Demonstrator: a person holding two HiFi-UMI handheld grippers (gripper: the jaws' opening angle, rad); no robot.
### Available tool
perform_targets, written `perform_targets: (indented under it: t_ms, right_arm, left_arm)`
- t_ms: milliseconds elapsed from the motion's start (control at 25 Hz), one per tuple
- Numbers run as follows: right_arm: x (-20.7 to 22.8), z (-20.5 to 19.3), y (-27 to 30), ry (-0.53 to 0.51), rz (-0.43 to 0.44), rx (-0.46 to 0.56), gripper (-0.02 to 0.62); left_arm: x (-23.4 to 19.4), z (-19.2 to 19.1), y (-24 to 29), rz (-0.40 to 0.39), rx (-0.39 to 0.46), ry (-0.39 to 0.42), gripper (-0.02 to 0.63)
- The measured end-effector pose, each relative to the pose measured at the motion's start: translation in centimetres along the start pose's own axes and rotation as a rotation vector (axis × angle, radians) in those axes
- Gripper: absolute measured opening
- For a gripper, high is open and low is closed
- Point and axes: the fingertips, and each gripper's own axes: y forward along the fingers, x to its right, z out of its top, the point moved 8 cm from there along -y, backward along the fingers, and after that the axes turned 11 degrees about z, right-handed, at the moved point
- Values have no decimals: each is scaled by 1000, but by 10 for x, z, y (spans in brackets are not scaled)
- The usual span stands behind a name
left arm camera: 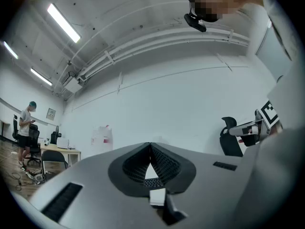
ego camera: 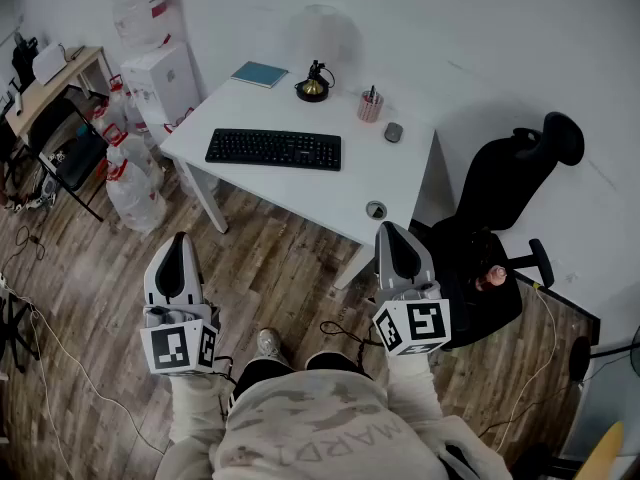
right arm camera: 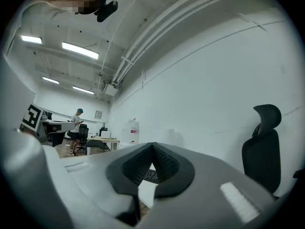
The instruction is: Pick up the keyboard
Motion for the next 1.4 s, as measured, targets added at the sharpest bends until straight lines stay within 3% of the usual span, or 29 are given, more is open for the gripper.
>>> perform_targets:
  t_ms: [520,1400]
  right_arm:
    - [-11,-2,21,6,-1,12,9]
    - [-27,-17,129,-29,-92,32,11]
  left_arm:
    - [-19,-3,14,-9,9,12,6]
    - [-86,-27,130,-117,15,10,6]
